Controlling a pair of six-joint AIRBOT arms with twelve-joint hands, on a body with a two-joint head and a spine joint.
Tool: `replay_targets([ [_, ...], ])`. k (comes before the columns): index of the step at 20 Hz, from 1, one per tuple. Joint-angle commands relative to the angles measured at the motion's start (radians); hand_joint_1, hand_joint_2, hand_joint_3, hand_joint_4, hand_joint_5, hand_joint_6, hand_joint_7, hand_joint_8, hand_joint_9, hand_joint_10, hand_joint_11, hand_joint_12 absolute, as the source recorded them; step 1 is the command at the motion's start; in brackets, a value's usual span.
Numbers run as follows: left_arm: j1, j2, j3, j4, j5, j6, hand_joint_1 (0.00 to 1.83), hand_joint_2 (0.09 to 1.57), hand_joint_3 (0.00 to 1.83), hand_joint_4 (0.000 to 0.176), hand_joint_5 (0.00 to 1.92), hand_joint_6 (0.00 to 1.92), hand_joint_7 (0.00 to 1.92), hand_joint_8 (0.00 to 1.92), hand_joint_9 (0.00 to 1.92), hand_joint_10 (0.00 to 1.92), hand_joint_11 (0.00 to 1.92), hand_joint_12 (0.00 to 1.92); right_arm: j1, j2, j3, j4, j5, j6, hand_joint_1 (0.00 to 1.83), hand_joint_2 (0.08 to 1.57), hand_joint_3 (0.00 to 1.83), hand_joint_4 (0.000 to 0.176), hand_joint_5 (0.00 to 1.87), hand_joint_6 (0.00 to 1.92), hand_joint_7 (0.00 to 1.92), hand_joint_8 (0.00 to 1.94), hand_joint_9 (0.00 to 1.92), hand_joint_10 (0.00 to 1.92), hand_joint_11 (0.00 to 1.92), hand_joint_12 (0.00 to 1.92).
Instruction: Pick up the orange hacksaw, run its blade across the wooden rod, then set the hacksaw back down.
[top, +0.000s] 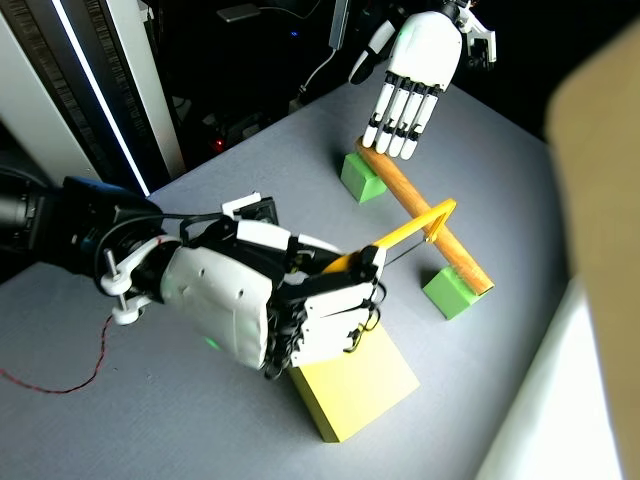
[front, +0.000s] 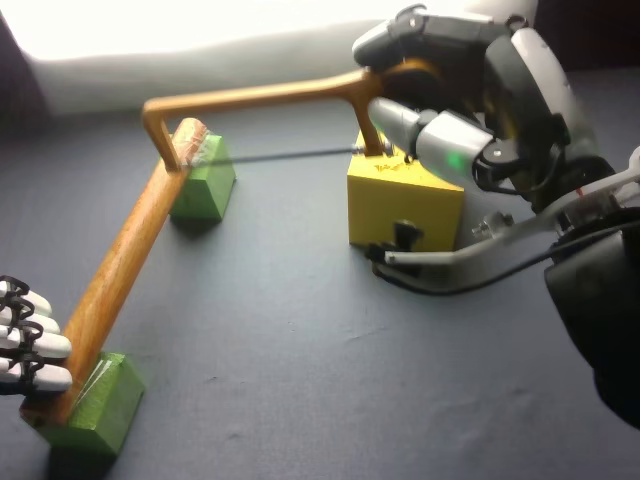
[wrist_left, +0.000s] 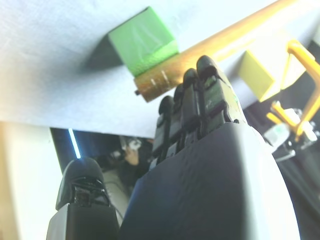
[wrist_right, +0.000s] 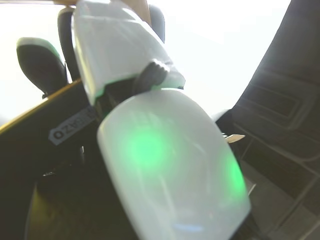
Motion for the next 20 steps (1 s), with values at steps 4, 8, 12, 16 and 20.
replay_targets([
  [4,0.007,-0.002,-0.001,-0.049,-0.038,0.002,0.14,1.15,0.00,0.000,0.10,0.00,0.10,0.00,0.10,0.00,0.00,0.30,0.013,-0.020,-0.006,-0.054,0.167,0.011,1.49,1.11,0.00,0.000,0.94,0.81,0.92,1.00,0.97,1.10,0.82,1.63],
  [8,0.012,-0.002,0.000,-0.049,-0.038,0.002,0.16,1.15,0.00,0.000,0.11,0.00,0.10,0.00,0.11,0.00,0.00,0.32,0.012,-0.024,-0.016,-0.054,0.158,-0.005,1.49,1.11,0.00,0.000,0.94,0.82,0.92,1.00,0.98,1.09,0.80,1.63],
  [12,0.012,-0.002,-0.001,-0.049,-0.038,0.002,0.15,1.15,0.00,0.000,0.11,0.01,0.10,0.00,0.11,0.00,0.00,0.35,0.007,-0.041,-0.016,-0.054,0.171,-0.005,1.49,1.12,0.00,0.000,0.93,0.82,0.89,1.06,0.98,1.10,0.80,1.64],
  [16,0.012,-0.003,-0.002,-0.049,-0.038,0.002,0.16,1.15,0.00,0.000,0.11,0.00,0.10,0.00,0.10,0.00,0.00,0.34,0.006,-0.085,-0.016,-0.052,0.160,-0.026,1.49,1.12,0.00,0.000,0.92,0.85,0.87,1.07,0.96,1.14,0.78,1.66],
  [20,0.014,-0.003,-0.003,-0.049,-0.038,0.002,0.16,1.15,0.00,0.000,0.13,0.00,0.12,0.00,0.12,0.00,0.00,0.38,-0.003,-0.114,-0.015,-0.041,0.159,-0.046,1.49,1.12,0.00,0.000,0.91,0.85,0.86,1.10,0.96,1.12,0.81,1.65],
])
